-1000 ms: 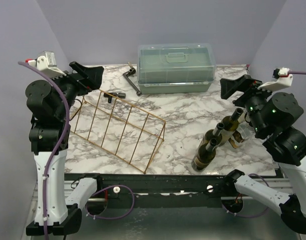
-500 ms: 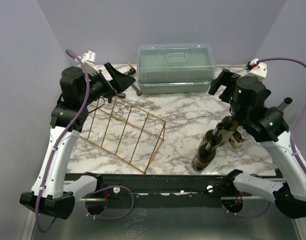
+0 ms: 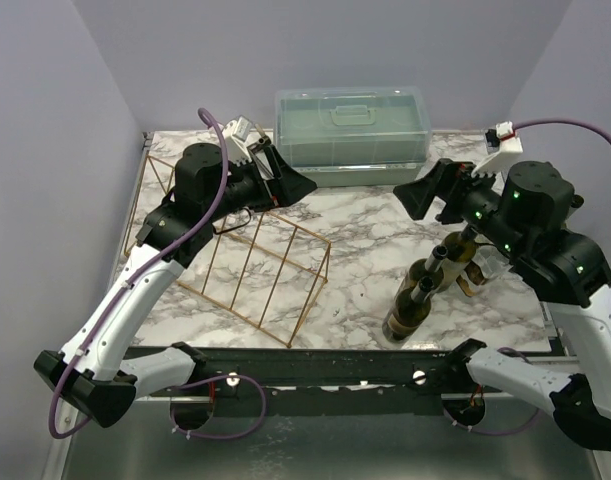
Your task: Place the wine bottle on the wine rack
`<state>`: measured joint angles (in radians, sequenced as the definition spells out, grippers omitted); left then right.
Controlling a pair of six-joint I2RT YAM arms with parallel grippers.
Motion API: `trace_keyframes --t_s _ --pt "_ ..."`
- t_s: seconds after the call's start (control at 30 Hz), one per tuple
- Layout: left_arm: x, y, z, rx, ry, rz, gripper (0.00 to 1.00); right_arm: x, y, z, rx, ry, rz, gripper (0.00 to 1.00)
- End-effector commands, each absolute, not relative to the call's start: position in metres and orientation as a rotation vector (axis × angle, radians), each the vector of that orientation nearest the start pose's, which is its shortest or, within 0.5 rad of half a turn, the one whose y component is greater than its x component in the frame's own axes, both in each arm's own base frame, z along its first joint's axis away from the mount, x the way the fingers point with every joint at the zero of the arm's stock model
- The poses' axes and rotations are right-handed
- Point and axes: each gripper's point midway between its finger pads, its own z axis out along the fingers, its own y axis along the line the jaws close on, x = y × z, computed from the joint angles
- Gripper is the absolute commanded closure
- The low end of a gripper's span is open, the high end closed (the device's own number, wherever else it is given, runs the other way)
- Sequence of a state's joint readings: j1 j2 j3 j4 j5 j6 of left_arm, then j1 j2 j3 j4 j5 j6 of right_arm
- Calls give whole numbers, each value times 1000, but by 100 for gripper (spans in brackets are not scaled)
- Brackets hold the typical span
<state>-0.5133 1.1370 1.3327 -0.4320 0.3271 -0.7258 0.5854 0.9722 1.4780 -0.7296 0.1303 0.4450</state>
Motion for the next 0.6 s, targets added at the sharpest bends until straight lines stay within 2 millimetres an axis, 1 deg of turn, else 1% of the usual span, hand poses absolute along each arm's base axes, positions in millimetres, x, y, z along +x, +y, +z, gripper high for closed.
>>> trace_keyframes --t_s 0.0,0.1,0.17,0.3,0.37,0.47,0.57 --pt "276 -241 374 46 1917 -1081 1 202 173 388 -194 2050 746 0" --pt "284 -236 369 28 1914 -1028 1 176 162 383 -196 2082 772 0" --pt "288 -236 367 21 1916 -1013 1 160 151 373 -188 2132 749 0" --pt "291 -243 360 24 1925 -1048 1 133 134 350 -207 2222 718 0" --pt "289 -248 358 31 1917 -1086 1 121 131 340 -236 2249 724 0" --pt "287 -251 356 33 1908 -1119 1 107 124 324 -269 2307 707 0" --pt "285 -250 353 28 1906 -1124 1 107 116 310 -268 2351 648 1"
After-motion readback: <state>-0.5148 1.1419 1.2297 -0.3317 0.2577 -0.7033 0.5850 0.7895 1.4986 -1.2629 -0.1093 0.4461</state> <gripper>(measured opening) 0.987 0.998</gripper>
